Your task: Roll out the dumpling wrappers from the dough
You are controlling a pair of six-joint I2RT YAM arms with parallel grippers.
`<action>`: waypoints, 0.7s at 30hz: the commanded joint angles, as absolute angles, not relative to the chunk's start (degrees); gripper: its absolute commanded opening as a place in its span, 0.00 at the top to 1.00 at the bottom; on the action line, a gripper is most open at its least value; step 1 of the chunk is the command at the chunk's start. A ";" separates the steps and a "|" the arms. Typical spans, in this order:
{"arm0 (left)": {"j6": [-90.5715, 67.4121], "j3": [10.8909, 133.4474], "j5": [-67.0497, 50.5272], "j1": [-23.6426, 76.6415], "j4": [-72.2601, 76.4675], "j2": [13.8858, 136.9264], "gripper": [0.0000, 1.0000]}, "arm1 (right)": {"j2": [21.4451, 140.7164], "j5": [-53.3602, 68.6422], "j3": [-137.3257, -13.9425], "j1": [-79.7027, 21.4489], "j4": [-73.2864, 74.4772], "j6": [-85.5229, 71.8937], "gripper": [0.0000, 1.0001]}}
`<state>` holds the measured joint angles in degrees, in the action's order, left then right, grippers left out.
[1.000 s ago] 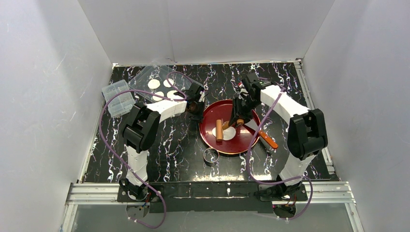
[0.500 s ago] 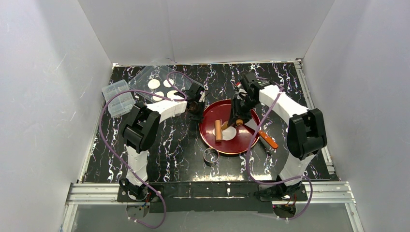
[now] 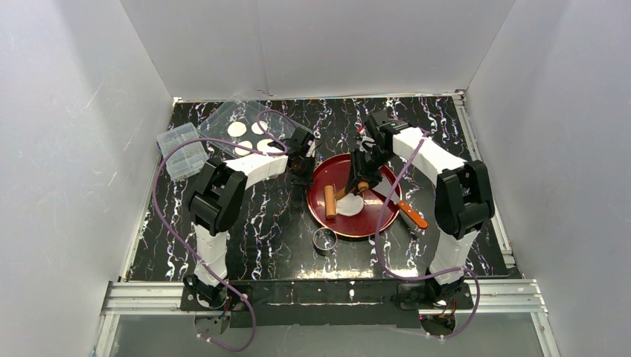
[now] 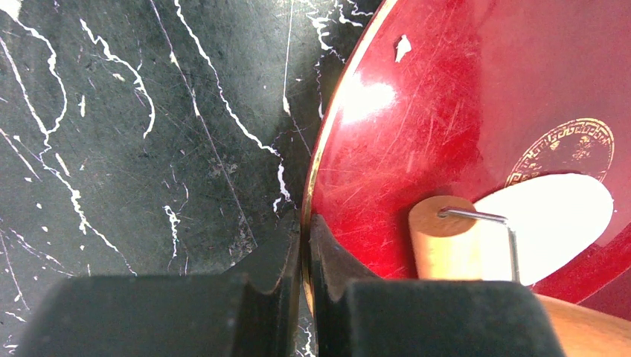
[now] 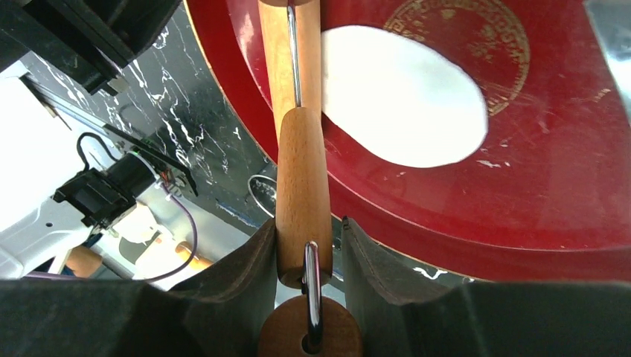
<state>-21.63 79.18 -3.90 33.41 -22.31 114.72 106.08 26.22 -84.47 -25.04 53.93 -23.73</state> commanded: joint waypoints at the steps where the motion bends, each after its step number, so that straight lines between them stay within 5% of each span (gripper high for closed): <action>1: -18.68 76.57 0.00 34.21 -27.55 115.17 1.00 | 103.12 20.24 -80.92 -20.77 58.71 -20.76 0.99; 10: -18.63 76.83 0.00 34.19 -27.64 115.55 1.00 | 100.42 18.18 -76.07 -18.35 59.57 -20.12 0.99; 21: -18.46 76.40 0.24 34.19 -27.51 114.99 1.00 | 109.05 19.14 -85.05 -26.67 58.03 -22.33 0.99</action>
<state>-21.61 79.18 -3.90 33.41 -22.31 114.69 106.83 27.20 -84.09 -26.09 53.06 -23.38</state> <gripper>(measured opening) 0.033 0.404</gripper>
